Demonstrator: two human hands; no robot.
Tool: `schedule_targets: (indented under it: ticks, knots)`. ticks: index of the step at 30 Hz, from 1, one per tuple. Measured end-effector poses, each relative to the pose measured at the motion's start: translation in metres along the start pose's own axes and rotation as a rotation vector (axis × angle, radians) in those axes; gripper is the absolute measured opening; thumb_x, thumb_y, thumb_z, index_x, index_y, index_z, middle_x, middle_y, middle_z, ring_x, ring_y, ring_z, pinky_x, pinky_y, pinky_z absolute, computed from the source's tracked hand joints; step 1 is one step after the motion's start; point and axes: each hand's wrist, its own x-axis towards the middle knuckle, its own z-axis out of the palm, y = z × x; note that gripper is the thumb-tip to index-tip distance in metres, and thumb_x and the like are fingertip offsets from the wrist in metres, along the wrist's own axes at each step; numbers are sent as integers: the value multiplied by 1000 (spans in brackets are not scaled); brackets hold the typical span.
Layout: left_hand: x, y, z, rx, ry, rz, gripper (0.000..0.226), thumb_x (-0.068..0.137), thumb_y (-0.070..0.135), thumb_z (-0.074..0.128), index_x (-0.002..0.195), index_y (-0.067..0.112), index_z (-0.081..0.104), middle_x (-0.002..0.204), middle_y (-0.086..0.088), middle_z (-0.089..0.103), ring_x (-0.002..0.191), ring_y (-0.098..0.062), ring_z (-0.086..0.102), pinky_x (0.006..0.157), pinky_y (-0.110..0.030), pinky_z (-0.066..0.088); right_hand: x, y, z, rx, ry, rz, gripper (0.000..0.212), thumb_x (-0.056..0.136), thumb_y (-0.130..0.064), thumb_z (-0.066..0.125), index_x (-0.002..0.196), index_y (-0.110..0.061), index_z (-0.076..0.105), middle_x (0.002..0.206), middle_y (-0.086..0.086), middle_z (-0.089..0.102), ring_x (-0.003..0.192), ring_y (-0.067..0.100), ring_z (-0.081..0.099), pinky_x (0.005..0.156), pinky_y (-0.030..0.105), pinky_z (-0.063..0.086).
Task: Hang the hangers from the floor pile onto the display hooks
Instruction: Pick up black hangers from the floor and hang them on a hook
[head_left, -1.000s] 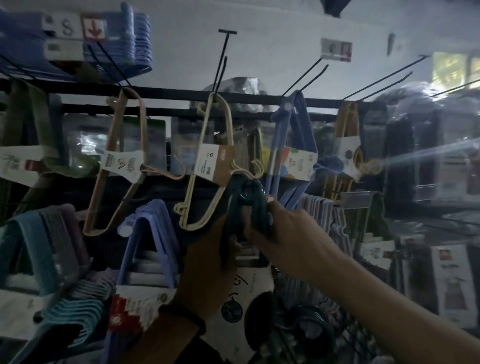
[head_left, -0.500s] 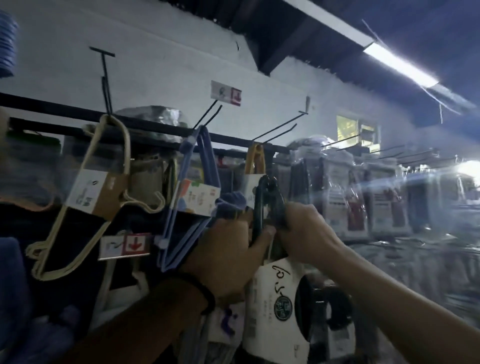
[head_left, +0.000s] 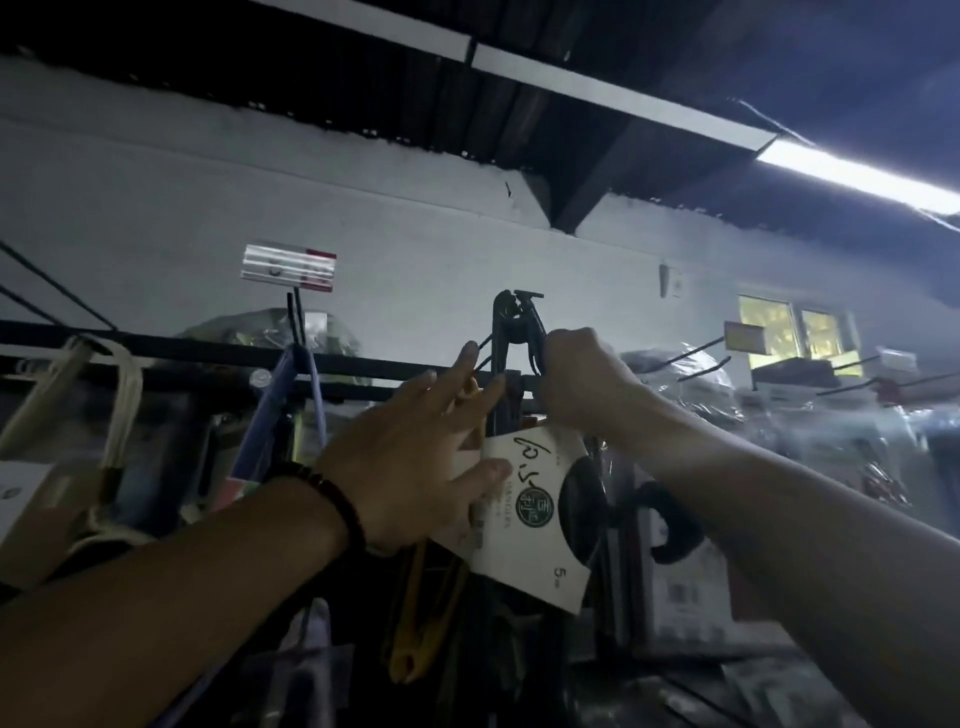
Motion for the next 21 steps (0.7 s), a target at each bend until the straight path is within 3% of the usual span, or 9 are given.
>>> schedule_targets:
  ticks: [4, 9, 13, 17, 19, 21]
  knots:
    - [34, -7, 6, 127, -23, -5, 89, 98, 77, 29, 162, 39, -20, 165, 26, -31, 160, -9, -9, 129, -48, 20, 18, 10, 18, 68, -1, 52, 35, 92, -8, 65, 67, -16, 41, 65, 0, 50, 57, 12, 51, 43, 21, 32]
    - [48, -13, 16, 93, -28, -30, 94, 96, 80, 27, 158, 38, -30, 166, 22, -31, 161, -12, -9, 131, -46, 15, 37, 10, 33, 176, 0, 66, 30, 94, -11, 64, 70, -14, 46, 71, 3, 52, 59, 13, 50, 50, 25, 41]
    - [56, -24, 36, 207, -57, -24, 100, 95, 72, 38, 161, 30, -25, 167, 15, -32, 161, -19, -4, 126, -51, 28, 47, 11, 69, 289, -38, 129, 8, 96, -12, 65, 89, -8, 63, 82, 7, 65, 71, 19, 66, 57, 32, 61]
    - [64, -30, 65, 280, -100, -47, 107, 94, 63, 55, 164, 25, -17, 172, 6, -25, 157, -26, 14, 114, -53, 43, 56, 7, 104, 348, -79, 178, 13, 97, -13, 63, 85, -9, 62, 80, 6, 64, 66, 18, 63, 50, 28, 52]
    - [71, -35, 79, 289, -88, -65, 109, 93, 58, 61, 164, 24, -14, 173, 4, -18, 153, -29, 23, 110, -52, 46, 65, 3, 125, 349, -80, 198, 16, 99, -16, 62, 103, -1, 64, 89, 6, 59, 74, 19, 62, 60, 28, 53]
    - [80, -41, 93, 295, -113, -111, 107, 93, 53, 62, 164, 25, -13, 174, 3, -16, 153, -30, 24, 112, -55, 44, 72, 0, 140, 339, -136, 222, 34, 100, -20, 60, 126, 1, 57, 105, 13, 56, 91, 25, 62, 77, 32, 53]
